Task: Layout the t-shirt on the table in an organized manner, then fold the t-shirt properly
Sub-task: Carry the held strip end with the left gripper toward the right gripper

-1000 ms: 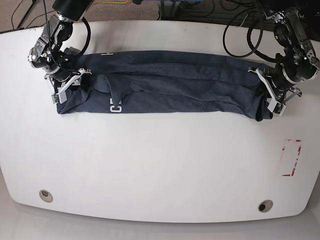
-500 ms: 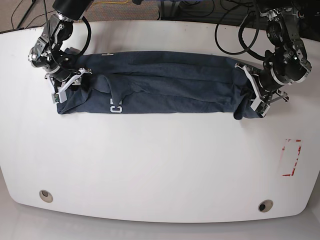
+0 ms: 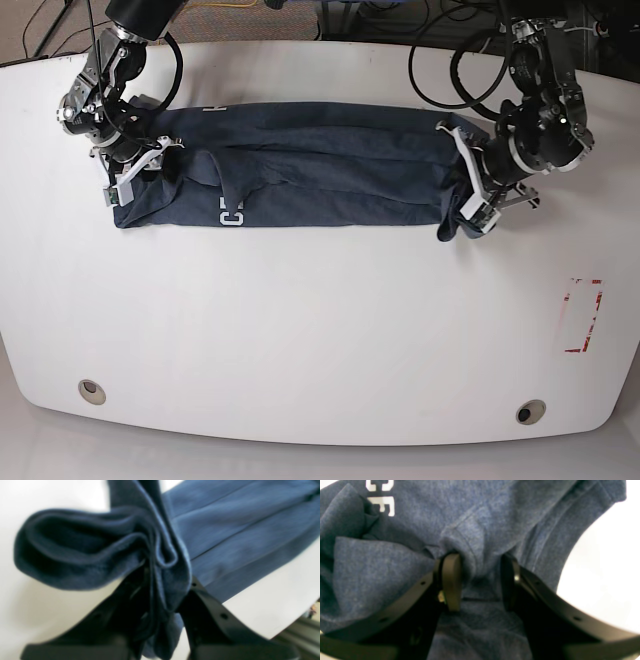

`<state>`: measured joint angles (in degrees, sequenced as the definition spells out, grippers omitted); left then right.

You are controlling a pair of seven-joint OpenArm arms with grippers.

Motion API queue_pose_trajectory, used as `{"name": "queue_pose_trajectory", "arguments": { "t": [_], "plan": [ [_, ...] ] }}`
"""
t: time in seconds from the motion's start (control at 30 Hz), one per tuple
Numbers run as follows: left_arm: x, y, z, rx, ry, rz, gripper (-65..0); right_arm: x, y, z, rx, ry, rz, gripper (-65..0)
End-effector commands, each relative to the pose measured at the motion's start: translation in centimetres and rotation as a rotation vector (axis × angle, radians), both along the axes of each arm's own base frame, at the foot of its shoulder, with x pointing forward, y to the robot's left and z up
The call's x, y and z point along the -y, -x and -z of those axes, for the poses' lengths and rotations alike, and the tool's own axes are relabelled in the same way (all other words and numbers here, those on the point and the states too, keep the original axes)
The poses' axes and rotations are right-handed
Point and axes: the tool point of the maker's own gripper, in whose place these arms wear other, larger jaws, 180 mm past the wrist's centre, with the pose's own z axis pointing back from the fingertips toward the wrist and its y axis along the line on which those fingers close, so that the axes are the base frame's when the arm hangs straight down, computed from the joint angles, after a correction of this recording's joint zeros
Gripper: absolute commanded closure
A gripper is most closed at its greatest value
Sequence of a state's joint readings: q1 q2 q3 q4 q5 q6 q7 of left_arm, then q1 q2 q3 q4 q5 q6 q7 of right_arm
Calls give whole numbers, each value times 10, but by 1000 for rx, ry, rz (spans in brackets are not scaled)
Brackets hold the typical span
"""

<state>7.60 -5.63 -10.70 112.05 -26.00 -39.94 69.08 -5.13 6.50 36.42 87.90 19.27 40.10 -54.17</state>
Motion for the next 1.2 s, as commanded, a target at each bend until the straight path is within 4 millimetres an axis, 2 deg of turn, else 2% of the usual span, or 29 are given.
{"name": "queue_pose_trajectory", "arguments": {
  "t": [0.0,0.27,0.57,0.77,0.93,1.17],
  "plan": [
    [13,-7,-7,36,-1,9,0,5,4,2,-31,28,-5,-238],
    [54,-6,-1,26,-13,60,0,4,3,2,-29,25,-5,-238],
    [81,-5,-5,34,14,112,0,4,3,2,-29,23,-4,-238],
    [90,-5,1,13,22,108,0,4,3,2,-29,25,-5,-238],
    [106,-6,1,9,37,140,0,4,3,2,-29,23,-4,-238],
    [112,-9,0,10,41,155,0,4,3,2,-29,23,-4,-238]
  ]
}}
